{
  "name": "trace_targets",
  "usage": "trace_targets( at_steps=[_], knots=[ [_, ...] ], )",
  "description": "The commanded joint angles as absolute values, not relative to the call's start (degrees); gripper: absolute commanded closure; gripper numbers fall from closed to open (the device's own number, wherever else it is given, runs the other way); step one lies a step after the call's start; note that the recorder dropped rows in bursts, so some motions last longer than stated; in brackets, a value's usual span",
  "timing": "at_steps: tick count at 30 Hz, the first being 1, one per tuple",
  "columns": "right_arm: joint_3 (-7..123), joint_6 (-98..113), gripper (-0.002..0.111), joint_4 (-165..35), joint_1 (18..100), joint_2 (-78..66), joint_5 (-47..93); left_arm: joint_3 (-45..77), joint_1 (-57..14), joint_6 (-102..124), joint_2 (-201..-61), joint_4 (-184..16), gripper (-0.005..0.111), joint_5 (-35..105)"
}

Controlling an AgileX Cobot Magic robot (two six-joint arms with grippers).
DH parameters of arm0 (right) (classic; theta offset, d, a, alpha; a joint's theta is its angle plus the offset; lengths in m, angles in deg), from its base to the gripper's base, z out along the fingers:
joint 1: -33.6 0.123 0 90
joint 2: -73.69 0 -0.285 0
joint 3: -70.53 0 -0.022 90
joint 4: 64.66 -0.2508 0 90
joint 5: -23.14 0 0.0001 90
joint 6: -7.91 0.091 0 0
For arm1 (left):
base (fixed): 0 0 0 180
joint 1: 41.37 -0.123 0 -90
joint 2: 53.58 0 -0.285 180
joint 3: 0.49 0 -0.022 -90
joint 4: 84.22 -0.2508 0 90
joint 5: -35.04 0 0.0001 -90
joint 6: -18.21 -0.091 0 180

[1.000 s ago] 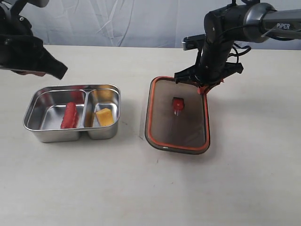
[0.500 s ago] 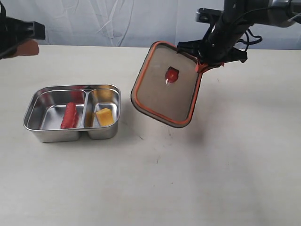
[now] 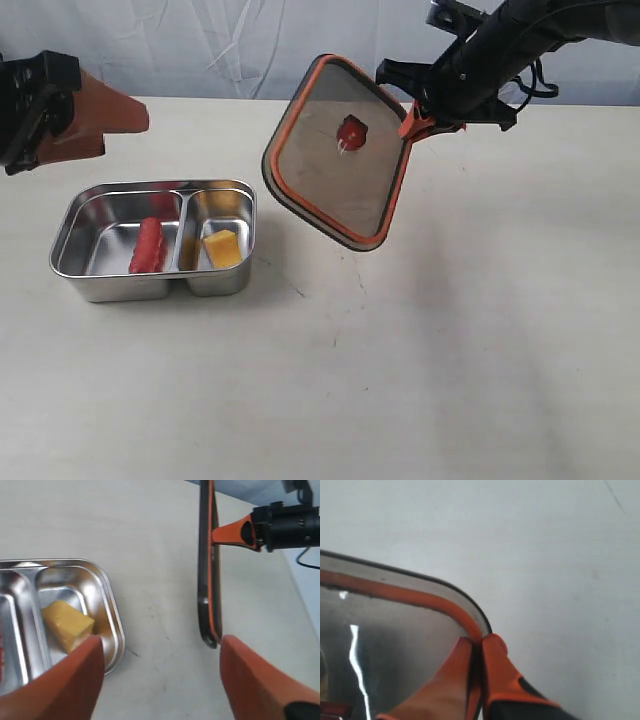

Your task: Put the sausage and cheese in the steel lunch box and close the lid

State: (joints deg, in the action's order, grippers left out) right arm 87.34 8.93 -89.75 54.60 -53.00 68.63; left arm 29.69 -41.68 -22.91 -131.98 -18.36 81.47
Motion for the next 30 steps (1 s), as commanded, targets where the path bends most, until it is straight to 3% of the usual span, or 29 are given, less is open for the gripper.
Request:
trace_targets(
  at_steps=[1, 20, 30],
  knots=[
    [87.3, 7.2, 0.109, -95.2, 54.3, -52.2, 68.0, 31.0, -41.8, -32.4, -132.7, -7.1, 0.041, 85.1],
    [87.3, 3.8, 0.109, -104.9, 57.2, -52.2, 67.5, 35.0, -41.7, -49.9, -138.6, 10.8, 0.041, 91.9],
    [87.3, 2.9, 0.109, -105.1, 59.2, -52.2, 67.9, 35.0, -33.8, -50.7, -140.7, 11.3, 0.041, 86.2]
  ],
)
